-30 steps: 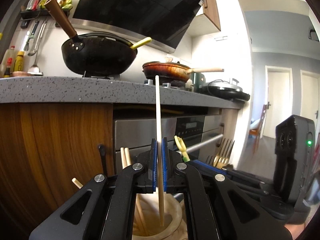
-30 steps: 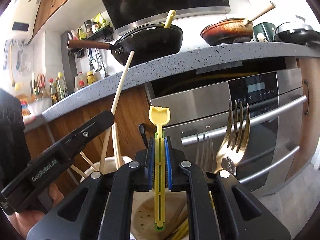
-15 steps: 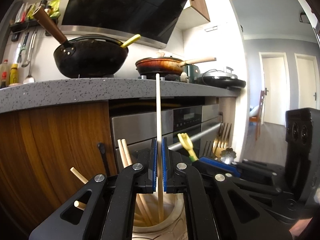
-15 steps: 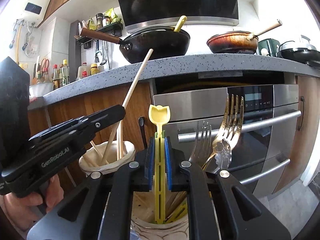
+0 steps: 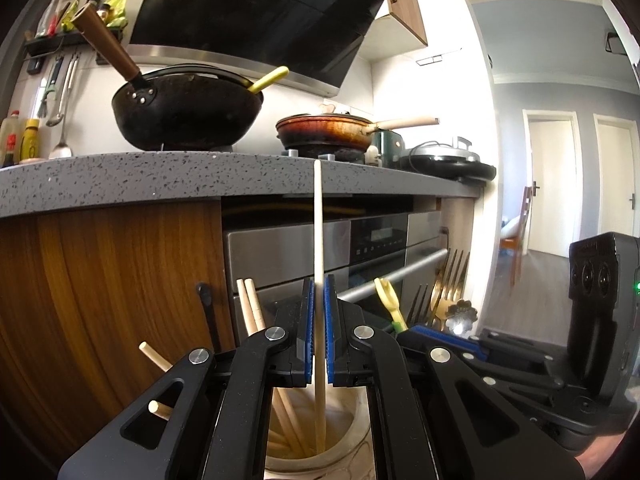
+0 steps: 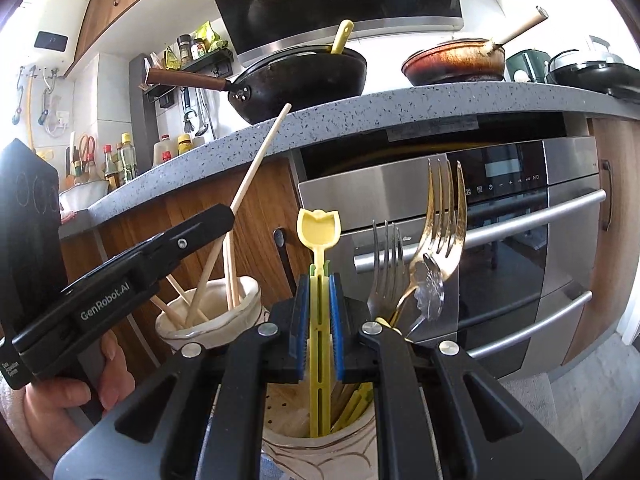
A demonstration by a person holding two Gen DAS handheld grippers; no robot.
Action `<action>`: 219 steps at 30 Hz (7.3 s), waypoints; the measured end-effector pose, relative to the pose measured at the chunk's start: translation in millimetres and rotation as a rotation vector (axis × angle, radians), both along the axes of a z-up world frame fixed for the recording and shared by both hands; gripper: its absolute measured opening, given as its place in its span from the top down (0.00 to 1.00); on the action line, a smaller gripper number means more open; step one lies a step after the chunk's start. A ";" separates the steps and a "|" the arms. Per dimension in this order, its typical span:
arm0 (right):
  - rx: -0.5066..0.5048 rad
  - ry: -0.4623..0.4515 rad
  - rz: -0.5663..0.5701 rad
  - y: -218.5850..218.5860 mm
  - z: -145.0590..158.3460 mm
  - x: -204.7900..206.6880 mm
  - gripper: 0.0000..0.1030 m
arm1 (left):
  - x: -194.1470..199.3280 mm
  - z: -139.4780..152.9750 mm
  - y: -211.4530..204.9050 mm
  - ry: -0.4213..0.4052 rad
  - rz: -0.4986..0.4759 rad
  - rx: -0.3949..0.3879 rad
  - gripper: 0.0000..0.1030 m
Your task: Organize utensils
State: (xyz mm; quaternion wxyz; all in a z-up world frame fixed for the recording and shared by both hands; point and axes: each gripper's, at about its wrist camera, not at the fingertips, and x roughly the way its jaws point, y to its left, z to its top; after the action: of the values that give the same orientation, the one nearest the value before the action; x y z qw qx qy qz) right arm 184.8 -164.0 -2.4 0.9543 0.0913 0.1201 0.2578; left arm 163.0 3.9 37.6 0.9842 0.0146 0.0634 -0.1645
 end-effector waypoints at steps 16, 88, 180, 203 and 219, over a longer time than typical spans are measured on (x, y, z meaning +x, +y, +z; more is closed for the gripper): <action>0.036 0.005 0.017 -5.9 -1.2 -0.8 0.91 | 7.4 -3.7 -7.1 -0.042 0.081 -0.064 0.95; -0.023 0.215 0.231 47.2 77.7 42.3 0.94 | -64.3 17.4 28.9 -0.089 -0.029 0.052 0.76; -0.249 0.130 -0.122 -18.4 -17.2 -138.6 0.09 | -139.0 -50.7 45.3 0.223 0.125 0.088 0.10; -0.260 0.129 -0.113 -18.6 -15.6 -141.9 0.09 | -141.0 -46.6 38.2 0.203 0.137 0.114 0.07; -0.260 0.130 -0.114 -19.6 -15.8 -141.7 0.09 | -140.9 -48.3 34.4 0.213 0.121 0.119 0.06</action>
State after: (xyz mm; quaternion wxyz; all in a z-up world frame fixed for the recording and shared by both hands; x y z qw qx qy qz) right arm 43.1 -183.5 -18.2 0.9614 -0.0096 0.2088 0.1790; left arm 22.0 38.3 -10.7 0.9774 0.0514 0.1782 -0.1015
